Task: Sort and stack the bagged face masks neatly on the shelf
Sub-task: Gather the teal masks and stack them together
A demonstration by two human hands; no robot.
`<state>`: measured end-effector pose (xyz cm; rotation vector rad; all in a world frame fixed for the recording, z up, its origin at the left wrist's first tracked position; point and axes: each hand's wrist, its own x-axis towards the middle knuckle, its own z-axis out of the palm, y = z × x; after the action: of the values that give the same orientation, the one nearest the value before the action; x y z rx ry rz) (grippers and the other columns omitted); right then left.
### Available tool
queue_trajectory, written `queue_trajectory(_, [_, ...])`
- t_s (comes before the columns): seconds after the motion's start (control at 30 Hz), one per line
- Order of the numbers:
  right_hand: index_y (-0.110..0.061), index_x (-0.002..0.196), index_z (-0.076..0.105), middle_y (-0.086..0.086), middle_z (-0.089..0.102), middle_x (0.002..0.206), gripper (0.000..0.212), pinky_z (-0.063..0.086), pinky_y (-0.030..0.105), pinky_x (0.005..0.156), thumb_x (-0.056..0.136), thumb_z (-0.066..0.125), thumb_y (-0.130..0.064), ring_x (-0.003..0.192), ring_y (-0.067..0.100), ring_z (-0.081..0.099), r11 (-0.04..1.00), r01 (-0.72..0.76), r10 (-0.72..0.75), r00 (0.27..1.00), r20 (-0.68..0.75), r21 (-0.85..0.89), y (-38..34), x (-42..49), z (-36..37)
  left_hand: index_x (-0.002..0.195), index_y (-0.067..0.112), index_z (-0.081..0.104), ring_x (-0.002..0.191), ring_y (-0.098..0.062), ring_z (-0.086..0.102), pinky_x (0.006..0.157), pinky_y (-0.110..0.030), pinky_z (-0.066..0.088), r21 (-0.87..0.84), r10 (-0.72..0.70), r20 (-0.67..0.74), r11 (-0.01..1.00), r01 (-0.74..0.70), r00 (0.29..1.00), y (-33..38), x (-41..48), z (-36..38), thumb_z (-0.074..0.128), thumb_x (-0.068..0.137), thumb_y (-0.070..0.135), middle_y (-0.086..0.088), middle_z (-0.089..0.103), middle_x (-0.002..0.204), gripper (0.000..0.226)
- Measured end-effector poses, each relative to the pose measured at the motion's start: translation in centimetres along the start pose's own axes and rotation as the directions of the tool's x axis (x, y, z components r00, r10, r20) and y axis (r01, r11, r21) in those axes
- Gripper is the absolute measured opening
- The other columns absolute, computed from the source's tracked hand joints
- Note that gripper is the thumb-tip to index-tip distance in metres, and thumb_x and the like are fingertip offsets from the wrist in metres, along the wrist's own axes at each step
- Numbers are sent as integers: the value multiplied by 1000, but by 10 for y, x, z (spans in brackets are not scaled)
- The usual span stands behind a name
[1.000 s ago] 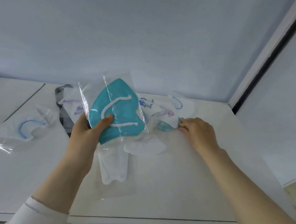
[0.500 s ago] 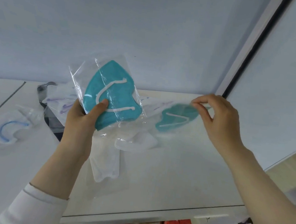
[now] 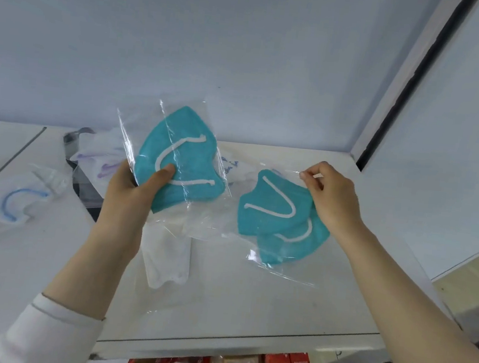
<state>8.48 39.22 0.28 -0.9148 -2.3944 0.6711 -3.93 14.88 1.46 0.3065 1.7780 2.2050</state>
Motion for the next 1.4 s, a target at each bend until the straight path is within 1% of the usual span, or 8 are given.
queue_trajectory(0.1, [-10,97,60,2,68,97,21,43,30,76,94,52,-29,93,24,60,989,73,-70,997,30,-132,4,0,5,111,12,58,99,-24,66,82,-32,54,36,-17,4,999,17,1000,-6,-1,1,63,88,15,-6,68,107,24])
queue_trajectory(0.27, [-10,95,55,7,68,91,8,53,19,56,95,51,-18,68,7,61,920,-91,170,969,-179,382,-2,-4,-25,119,10,55,100,-24,66,87,-37,54,43,-40,13,998,39,999,-12,-2,8,64,87,16,-8,67,111,33])
queue_trajectory(0.4, [-13,113,48,4,63,93,19,54,18,50,97,43,-5,74,10,64,560,-239,498,862,-92,793,-12,-13,-42,119,10,54,91,-18,68,77,-27,55,5,-32,-3,999,32,999,-16,-4,27,62,89,14,-4,68,106,32])
queue_trajectory(0.7, [-4,86,63,-1,73,71,9,58,21,66,90,56,-1,70,8,71,-33,-281,445,855,266,959,-34,-32,-34,116,14,55,92,-19,69,78,-30,57,-30,-32,8,999,32,999,-25,-11,62,62,89,16,-3,69,106,28])
queue_trajectory(0.93, [-15,104,49,2,62,85,31,54,20,67,81,69,-6,56,4,63,366,-194,447,894,11,910,-53,-50,-21,122,12,53,91,-16,70,71,-23,56,-76,-24,59,997,29,998,-29,-20,80,61,90,19,-2,69,108,34])
queue_trajectory(1.07, [-25,129,40,1,63,85,58,55,22,72,81,68,-9,65,7,65,315,-94,351,936,-24,944,-54,-54,-28,122,13,53,92,-16,69,71,-23,56,-82,-1,48,997,5,999,-28,-17,78,62,89,20,-2,69,109,35])
queue_trajectory(1.23, [-10,92,58,-1,59,73,14,45,17,57,82,68,-11,57,4,55,461,-302,376,918,125,835,-59,-55,-6,123,12,53,94,-15,69,71,-22,56,-132,21,98,991,-8,995,-25,-20,82,60,90,22,-3,69,111,36])
queue_trajectory(1.4, [-10,66,62,5,64,66,23,44,23,61,78,73,-26,61,17,58,651,-308,326,939,111,694,-64,-61,13,121,12,57,98,-15,68,78,-24,55,-139,116,127,985,-98,985,-21,-23,80,63,79,30,-2,71,108,46])
